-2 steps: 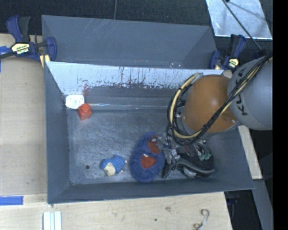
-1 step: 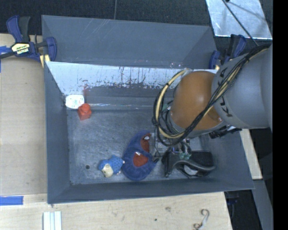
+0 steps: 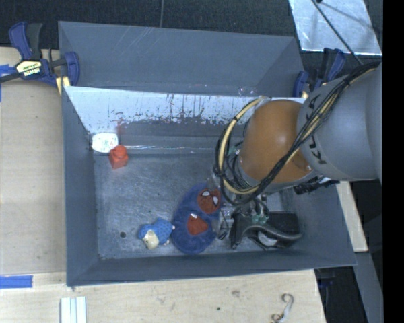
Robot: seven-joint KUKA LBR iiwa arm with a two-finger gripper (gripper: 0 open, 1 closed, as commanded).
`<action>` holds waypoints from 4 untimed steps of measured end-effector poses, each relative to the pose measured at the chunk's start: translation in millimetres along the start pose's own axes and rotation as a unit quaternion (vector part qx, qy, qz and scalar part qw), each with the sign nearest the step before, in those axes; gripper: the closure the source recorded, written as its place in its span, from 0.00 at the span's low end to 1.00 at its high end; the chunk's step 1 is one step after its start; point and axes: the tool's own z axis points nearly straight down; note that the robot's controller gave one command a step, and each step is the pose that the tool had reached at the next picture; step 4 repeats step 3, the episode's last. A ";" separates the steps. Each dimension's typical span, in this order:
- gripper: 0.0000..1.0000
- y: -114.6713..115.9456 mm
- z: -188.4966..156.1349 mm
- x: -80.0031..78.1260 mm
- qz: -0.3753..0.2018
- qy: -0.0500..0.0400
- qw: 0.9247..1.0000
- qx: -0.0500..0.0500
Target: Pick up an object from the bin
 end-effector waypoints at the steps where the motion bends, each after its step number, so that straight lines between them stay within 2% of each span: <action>1: 0.00 22.2 20.2 -45.1 0.109 0.003 0.994 0.001; 2: 1.00 22.3 16.9 -48.6 0.109 -0.003 0.994 -0.001; 3: 1.00 17.5 -167.4 -38.0 0.111 -0.003 0.994 -0.001; 4: 1.00 17.5 -167.4 -38.0 0.111 -0.003 0.994 -0.001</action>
Offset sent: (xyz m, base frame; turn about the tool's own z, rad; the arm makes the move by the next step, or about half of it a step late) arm 0.0461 0.0202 -0.0205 0.2215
